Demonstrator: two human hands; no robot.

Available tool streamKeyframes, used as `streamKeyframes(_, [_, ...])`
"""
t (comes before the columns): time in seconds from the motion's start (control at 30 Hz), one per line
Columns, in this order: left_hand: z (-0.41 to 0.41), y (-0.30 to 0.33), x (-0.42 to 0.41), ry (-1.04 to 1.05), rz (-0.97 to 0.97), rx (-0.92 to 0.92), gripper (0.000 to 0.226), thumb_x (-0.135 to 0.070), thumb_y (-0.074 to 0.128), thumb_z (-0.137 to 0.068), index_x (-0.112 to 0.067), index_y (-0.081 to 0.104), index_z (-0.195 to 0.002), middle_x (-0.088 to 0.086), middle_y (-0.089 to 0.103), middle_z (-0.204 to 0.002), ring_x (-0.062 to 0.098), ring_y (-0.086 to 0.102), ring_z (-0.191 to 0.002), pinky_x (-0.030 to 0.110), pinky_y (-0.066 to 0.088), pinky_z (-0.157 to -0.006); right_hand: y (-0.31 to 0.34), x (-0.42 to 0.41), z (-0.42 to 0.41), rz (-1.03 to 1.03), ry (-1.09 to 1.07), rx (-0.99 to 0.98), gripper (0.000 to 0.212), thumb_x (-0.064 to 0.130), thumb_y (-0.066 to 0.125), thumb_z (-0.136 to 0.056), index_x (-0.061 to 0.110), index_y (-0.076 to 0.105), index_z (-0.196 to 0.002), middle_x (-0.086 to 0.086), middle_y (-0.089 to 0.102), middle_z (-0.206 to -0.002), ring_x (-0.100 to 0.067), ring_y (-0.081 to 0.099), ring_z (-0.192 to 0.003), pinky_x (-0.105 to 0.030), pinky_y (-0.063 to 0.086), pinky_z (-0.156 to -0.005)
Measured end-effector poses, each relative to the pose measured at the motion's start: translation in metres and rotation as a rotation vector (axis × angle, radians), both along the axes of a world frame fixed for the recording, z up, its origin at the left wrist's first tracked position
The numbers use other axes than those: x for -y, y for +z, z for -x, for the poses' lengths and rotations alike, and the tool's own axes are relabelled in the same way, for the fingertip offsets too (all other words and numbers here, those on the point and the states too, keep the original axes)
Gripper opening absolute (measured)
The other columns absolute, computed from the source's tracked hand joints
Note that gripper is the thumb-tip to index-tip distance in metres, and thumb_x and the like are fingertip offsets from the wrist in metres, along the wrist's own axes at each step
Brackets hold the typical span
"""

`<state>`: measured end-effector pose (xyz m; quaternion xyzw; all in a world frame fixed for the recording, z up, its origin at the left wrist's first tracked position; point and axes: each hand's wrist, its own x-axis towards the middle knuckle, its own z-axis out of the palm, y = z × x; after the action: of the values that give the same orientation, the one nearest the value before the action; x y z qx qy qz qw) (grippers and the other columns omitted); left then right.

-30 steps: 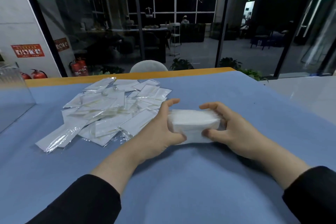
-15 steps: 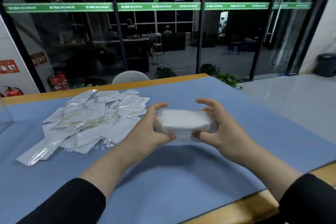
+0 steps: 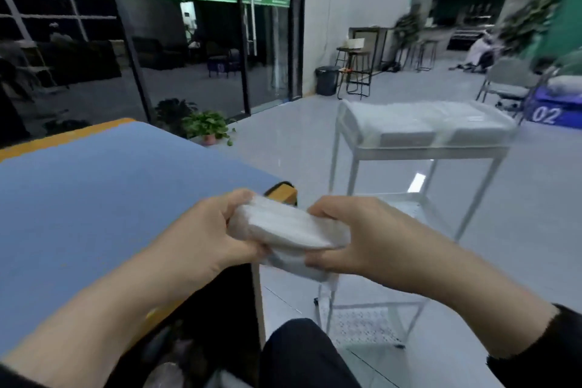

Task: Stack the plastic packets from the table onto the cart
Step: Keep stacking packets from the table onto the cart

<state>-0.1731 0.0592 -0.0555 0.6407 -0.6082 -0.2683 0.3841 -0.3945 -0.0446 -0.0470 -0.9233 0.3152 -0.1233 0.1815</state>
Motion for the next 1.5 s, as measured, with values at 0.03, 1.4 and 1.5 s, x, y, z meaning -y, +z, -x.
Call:
streamKeyframes(0.03, [0.022,-0.009,0.014,-0.057,-0.029,-0.007,0.037,-0.002,0.084,-0.076,-0.023,0.069,-0.103,-0.005,0.076,-0.089,0.009,0.071,-0.085,0.021,0.051,-0.072,-0.007,0.002,0.026,-0.019,-0.043,-0.031,0.039,0.053,0.074,-0.082,0.044,0.056,-0.115,0.022,0.060,-0.104,0.003,0.054,-0.091,-0.015,0.046,-0.076])
streamKeyframes(1.4, [0.195,-0.222,0.379,-0.135,-0.295,0.605,0.039,-0.017,0.036,-0.095,-0.020,0.050,-0.131,-0.012,0.051,-0.138,0.018,0.024,-0.150,0.056,0.011,-0.121,-0.250,0.312,0.127,-0.357,-0.609,0.172,0.052,0.076,0.055,-0.083,0.028,0.065,-0.101,0.004,0.068,-0.093,-0.016,0.064,-0.079,-0.034,0.050,-0.066])
streamKeyframes(1.5, [0.196,-0.217,0.376,-0.102,-0.277,0.596,0.047,-0.025,0.035,-0.099,-0.016,0.042,-0.145,-0.007,0.040,-0.154,0.016,0.017,-0.153,0.054,0.009,-0.123,-0.249,0.313,0.134,-0.371,-0.605,0.256,0.071,0.085,0.034,-0.085,0.027,0.070,-0.103,0.008,0.071,-0.100,-0.013,0.065,-0.092,-0.035,0.052,-0.084])
